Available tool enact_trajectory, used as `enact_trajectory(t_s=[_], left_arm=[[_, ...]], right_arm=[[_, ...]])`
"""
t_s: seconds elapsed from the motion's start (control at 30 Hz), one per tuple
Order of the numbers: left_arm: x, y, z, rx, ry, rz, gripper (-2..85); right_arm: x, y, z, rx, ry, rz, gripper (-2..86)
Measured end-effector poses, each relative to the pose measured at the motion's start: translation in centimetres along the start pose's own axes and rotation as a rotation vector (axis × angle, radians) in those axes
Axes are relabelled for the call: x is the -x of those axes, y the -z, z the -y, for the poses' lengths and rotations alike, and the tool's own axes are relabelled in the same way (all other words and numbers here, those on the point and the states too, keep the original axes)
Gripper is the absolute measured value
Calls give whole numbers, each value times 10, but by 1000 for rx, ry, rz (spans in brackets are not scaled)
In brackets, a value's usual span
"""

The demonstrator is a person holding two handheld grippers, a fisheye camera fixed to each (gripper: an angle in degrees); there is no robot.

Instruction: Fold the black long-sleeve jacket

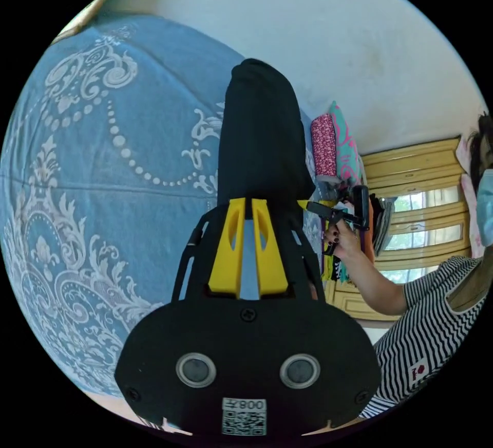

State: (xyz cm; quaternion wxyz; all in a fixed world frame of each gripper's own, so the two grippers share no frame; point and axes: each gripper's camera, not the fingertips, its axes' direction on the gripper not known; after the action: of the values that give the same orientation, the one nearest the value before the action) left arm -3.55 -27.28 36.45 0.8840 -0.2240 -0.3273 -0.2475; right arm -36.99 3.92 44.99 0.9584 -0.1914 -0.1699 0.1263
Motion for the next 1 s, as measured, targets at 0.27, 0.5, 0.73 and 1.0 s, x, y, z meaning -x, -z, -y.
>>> enact_trajectory(t_s=[0.27, 0.5, 0.73, 1.0], left_arm=[[87, -32, 2, 77, 112, -267, 197], [119, -47, 1, 106, 129, -376, 197], [122, -57, -7, 190, 80, -349, 193], [122, -60, -28, 246, 144, -463, 144]], right_arm=[[-100, -31, -91, -126, -257, 252, 105], [-162, -113, -120, -87, -306, 394, 139], [-214, -176, -132, -78, -298, 477, 127], [-284, -226, -147, -63, -330, 623, 64]])
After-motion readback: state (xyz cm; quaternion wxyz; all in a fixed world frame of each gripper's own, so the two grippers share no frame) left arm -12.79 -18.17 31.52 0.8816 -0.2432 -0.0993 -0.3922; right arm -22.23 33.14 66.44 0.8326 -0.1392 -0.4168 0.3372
